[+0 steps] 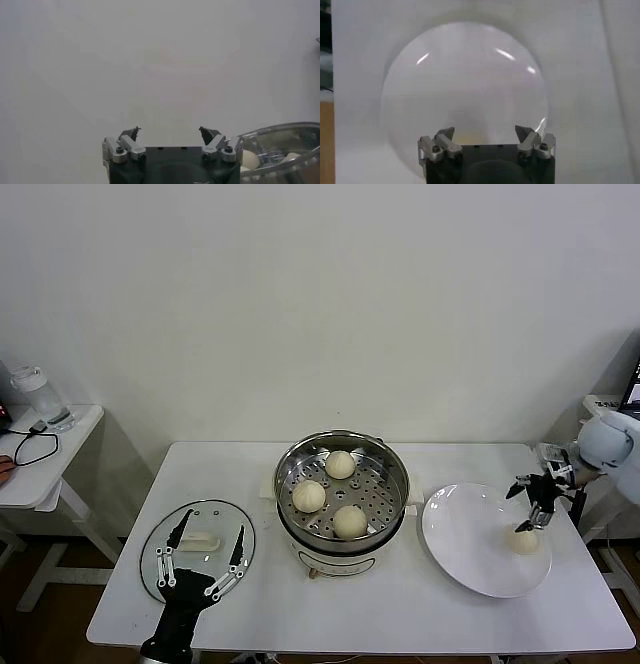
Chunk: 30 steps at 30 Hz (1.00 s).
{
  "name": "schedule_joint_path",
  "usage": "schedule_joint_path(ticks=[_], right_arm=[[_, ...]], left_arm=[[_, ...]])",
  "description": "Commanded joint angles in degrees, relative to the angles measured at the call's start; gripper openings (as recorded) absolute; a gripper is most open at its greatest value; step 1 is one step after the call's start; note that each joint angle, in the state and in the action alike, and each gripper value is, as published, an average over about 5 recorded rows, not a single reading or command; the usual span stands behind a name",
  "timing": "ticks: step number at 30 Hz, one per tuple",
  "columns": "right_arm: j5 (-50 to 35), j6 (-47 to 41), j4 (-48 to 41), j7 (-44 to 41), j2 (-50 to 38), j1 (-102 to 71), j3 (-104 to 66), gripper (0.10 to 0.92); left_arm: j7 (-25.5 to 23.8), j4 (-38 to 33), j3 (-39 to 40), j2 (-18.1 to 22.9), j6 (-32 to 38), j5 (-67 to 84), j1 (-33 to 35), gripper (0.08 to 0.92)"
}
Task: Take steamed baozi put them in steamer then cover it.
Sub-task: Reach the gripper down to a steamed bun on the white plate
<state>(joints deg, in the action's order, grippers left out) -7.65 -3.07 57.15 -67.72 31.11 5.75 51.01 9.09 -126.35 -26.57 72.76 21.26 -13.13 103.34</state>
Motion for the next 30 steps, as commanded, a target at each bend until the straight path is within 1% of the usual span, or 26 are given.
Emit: schedule_joint_path(ticks=[1,16,19,26,30], right_arm=[[2.94,-0.77,-4.28,1.02,1.65,-5.73,-3.28,0.823],[7.03,0.22,-5.82,1.03,3.29,-6.42,-3.89,0.816],[7.6,0.3,-5.72,0.51,3.14,-6.33,-3.82,0.791],[8.31,0.41,-5.41,0.22,2.99,-6.4,-3.94,0.695],[8.26,0.45,-4.52,0.06,2.94,-5.68,-3.91,0.668]], left_arm=[[-0.01,0.18,-0.16,0.04,0.08,0.12,0.12,0.823],[-0.01,0.37,-0.3,0.22,0.15,0.01,0.28,0.823],[-0.01,0.37,-0.36,0.22,0.17,0.01,0.3,0.823],[-0.01,0.51,-0.35,0.15,0.17,0.01,0.12,0.823],[0.01,0.45,-0.36,0.15,0.09,0.02,0.01,0.823]])
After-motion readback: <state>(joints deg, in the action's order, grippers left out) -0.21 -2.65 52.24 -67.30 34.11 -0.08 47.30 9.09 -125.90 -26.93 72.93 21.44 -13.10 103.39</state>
